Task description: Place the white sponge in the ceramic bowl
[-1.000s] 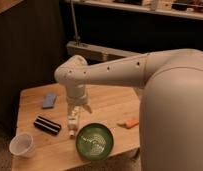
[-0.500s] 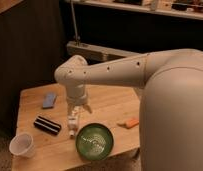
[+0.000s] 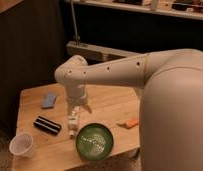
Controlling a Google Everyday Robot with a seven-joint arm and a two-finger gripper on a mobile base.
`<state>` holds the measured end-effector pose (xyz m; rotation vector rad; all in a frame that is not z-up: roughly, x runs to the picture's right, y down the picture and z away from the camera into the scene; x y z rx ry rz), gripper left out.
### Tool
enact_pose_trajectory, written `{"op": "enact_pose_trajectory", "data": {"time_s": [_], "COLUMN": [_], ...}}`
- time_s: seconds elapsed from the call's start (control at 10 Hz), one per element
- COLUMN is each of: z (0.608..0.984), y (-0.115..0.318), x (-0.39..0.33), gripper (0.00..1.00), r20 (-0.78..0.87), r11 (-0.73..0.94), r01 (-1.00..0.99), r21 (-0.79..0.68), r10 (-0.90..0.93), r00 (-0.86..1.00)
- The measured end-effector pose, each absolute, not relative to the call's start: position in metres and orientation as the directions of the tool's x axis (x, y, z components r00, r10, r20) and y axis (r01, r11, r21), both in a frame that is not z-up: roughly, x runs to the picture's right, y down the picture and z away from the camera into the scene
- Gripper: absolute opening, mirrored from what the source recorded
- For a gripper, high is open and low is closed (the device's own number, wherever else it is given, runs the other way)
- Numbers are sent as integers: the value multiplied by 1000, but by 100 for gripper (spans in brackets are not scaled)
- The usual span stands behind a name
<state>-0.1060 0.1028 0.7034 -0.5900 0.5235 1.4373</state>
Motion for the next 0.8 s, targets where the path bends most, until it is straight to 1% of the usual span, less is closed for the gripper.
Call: {"op": "enact_pose_trajectory", "data": {"time_s": [0.6,0.8], "z": [703,710], "y": [103,100], "x": [-106,-108], "gripper": [65,65], "r20": [-656,-658], "r11": [40,28], "r01": [-997,-998], "r21": [-60,-62], "r10": [752,751], "r00": [70,62]}}
